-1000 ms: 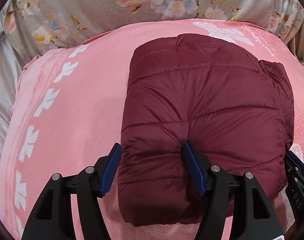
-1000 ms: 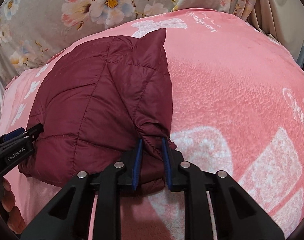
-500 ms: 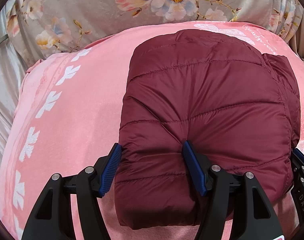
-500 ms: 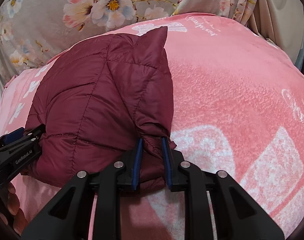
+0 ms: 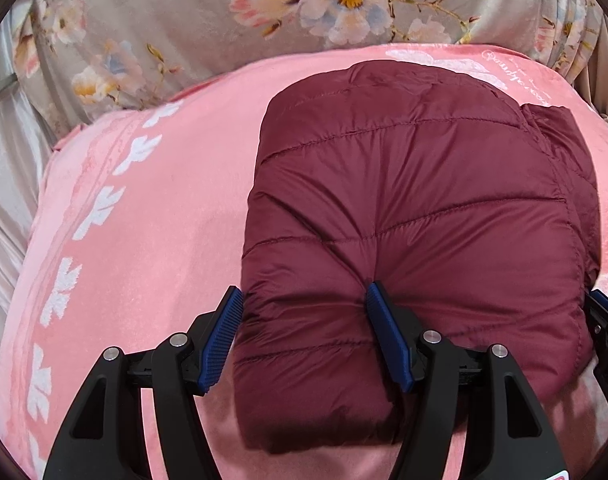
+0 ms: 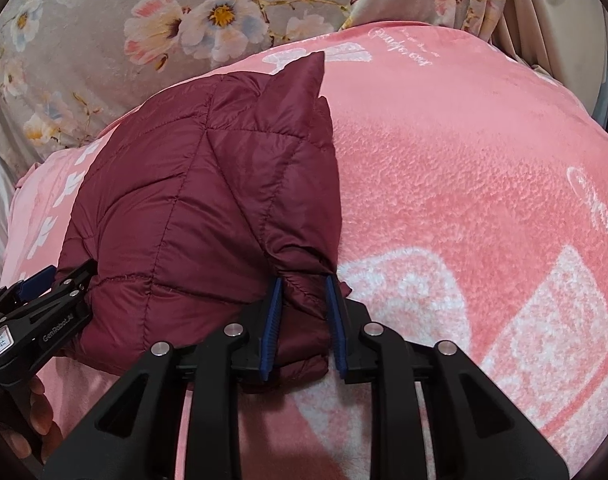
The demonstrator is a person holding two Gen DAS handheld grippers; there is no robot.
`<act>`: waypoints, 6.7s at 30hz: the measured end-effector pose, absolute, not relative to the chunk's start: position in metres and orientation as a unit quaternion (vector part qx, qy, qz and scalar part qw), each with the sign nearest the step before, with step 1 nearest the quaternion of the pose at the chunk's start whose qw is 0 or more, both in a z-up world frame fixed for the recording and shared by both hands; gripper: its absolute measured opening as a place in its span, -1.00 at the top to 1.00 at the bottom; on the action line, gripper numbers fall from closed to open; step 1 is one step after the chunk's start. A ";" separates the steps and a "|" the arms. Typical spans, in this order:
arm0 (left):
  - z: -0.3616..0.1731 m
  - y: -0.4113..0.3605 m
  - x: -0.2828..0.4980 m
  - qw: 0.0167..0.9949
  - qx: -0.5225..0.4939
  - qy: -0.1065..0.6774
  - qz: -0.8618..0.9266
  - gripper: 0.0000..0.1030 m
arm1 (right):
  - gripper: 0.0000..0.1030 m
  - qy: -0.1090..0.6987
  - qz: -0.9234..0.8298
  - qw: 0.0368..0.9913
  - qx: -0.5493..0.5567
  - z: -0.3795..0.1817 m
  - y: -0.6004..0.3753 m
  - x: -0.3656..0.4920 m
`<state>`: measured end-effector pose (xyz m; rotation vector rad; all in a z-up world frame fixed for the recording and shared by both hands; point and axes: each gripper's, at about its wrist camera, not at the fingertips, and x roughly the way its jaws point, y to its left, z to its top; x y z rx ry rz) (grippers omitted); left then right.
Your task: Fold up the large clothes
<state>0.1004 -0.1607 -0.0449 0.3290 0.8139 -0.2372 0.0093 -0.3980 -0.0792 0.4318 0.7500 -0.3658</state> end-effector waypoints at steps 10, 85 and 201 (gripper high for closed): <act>-0.033 -0.080 0.175 0.830 -0.074 0.525 -0.172 -0.40 | -0.64 0.316 -0.104 0.887 0.320 -0.044 -0.454 0.033; 0.114 -0.023 0.262 0.956 0.073 0.180 -0.219 0.54 | 0.67 0.152 0.033 0.975 0.161 0.077 -0.282 0.220; -0.017 -0.004 0.252 0.946 0.061 0.319 -0.021 -0.37 | -0.25 0.281 -0.096 0.952 0.080 -0.029 -0.221 0.210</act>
